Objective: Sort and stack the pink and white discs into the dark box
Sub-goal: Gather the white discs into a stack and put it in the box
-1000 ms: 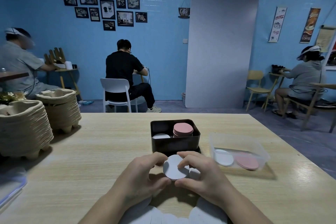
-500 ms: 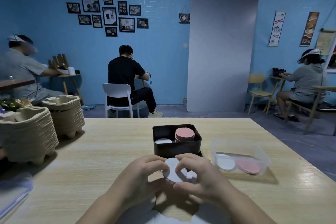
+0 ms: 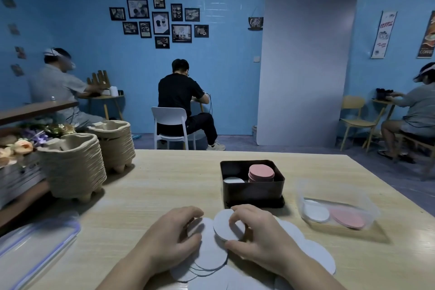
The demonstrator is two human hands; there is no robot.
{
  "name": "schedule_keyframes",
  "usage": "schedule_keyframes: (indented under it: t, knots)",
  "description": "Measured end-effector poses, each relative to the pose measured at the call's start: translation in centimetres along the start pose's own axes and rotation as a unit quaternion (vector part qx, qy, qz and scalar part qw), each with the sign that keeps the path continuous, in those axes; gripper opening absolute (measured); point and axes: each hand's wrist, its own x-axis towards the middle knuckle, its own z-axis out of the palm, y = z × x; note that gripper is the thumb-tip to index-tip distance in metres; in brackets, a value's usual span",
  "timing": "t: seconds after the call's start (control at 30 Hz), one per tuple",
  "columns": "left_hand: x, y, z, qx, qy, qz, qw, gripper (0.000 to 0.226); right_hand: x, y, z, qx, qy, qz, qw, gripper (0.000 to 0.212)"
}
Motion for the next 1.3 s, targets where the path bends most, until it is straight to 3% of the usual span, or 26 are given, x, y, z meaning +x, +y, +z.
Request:
schedule_keyframes:
  t: [0.47,0.83,1.07,1.3]
  knots:
    - [0.4,0.0,0.7,0.076,-0.087,-0.034,0.993,0.069,-0.3,1.0,-0.2,-0.024,-0.009,0.019,0.999,0.035]
    - [2.7,2.8,2.9,0.146,-0.094,-0.045,0.984,0.06,0.1,1.8,-2.1,-0.08,-0.042,0.011,0.996,0.039]
    - [2.7,2.4,2.9,0.077,-0.073,-0.017,0.994,0.048,-1.2,3.0,-3.1,-0.068,-0.024,0.041,0.997,0.033]
    - [2.6,2.7,3.0,0.055,-0.126,0.02,0.99,0.072,-1.9,3.7,-2.9,-0.036,-0.01,0.04,0.999,0.032]
